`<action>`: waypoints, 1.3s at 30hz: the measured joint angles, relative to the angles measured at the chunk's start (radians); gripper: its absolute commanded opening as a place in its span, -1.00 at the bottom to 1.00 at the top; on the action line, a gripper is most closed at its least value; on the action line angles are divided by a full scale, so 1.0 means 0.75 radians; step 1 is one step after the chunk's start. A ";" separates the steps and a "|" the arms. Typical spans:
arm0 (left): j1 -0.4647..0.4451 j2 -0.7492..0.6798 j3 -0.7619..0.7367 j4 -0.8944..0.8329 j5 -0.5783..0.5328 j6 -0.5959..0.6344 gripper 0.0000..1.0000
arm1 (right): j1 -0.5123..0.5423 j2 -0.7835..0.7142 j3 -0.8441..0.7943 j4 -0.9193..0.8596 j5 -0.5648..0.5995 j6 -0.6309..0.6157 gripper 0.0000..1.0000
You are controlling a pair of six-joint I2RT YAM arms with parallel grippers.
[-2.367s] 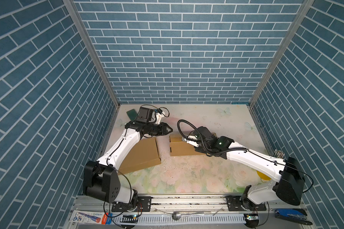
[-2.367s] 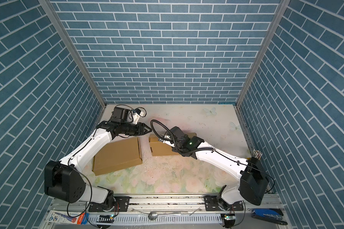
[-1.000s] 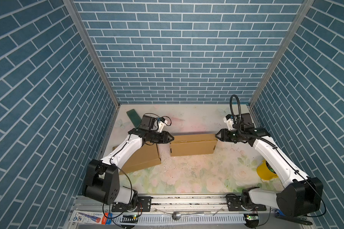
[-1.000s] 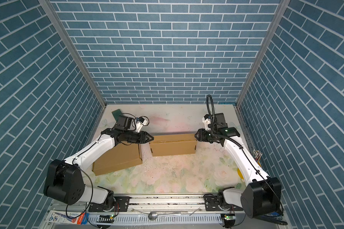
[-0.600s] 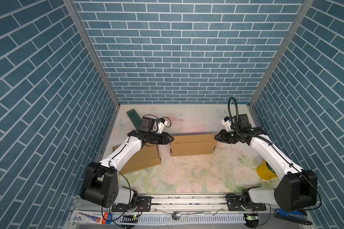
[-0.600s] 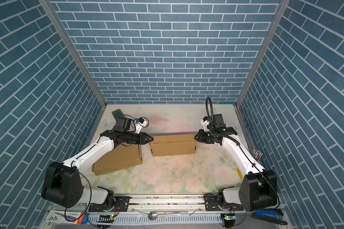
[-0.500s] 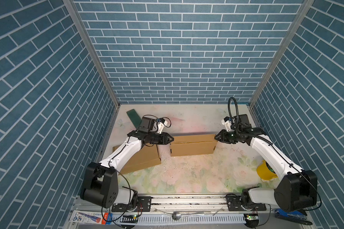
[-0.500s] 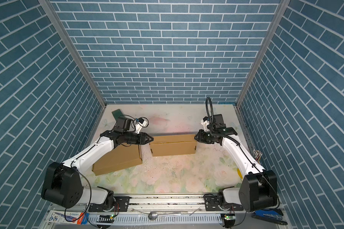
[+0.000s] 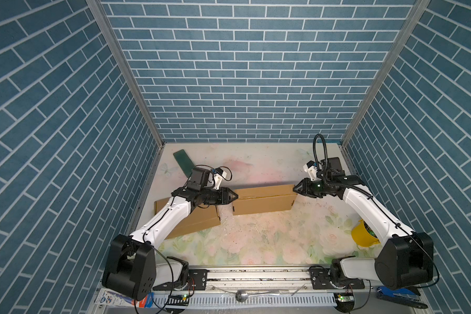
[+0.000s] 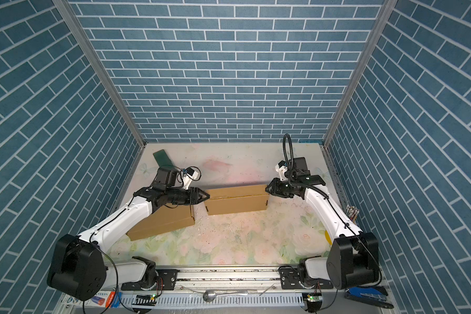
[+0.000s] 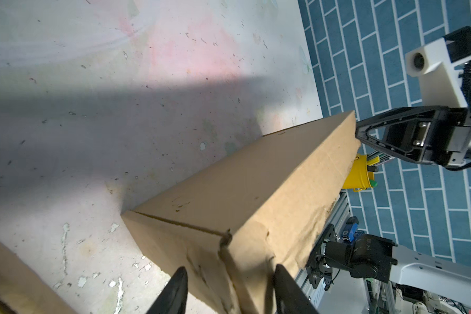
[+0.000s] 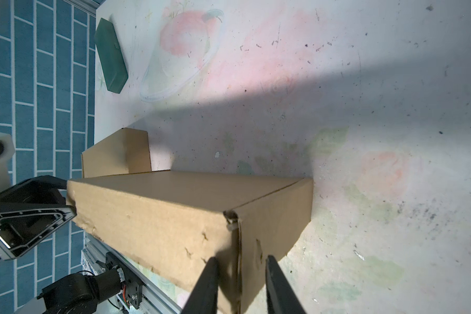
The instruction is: Fold the paper box
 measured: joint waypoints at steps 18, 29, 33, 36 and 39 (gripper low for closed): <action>-0.241 -0.157 -0.315 -0.054 -0.146 -0.049 0.03 | 0.040 -0.413 -0.464 -0.113 0.027 0.141 -0.05; -0.252 0.069 -0.125 -0.013 -0.328 -0.005 0.17 | 0.048 -0.154 -0.474 0.126 0.119 0.201 0.18; -0.244 -0.081 -0.078 -0.004 -0.508 0.121 0.33 | 0.037 -0.179 -0.409 0.194 0.271 0.158 0.36; -0.225 -0.273 -0.128 0.118 -0.726 0.258 0.70 | 0.017 -0.255 -0.416 0.367 0.446 0.084 0.43; -0.149 -0.444 -0.252 0.328 -1.015 0.382 0.71 | -0.005 -0.310 -0.448 0.587 0.691 -0.042 0.45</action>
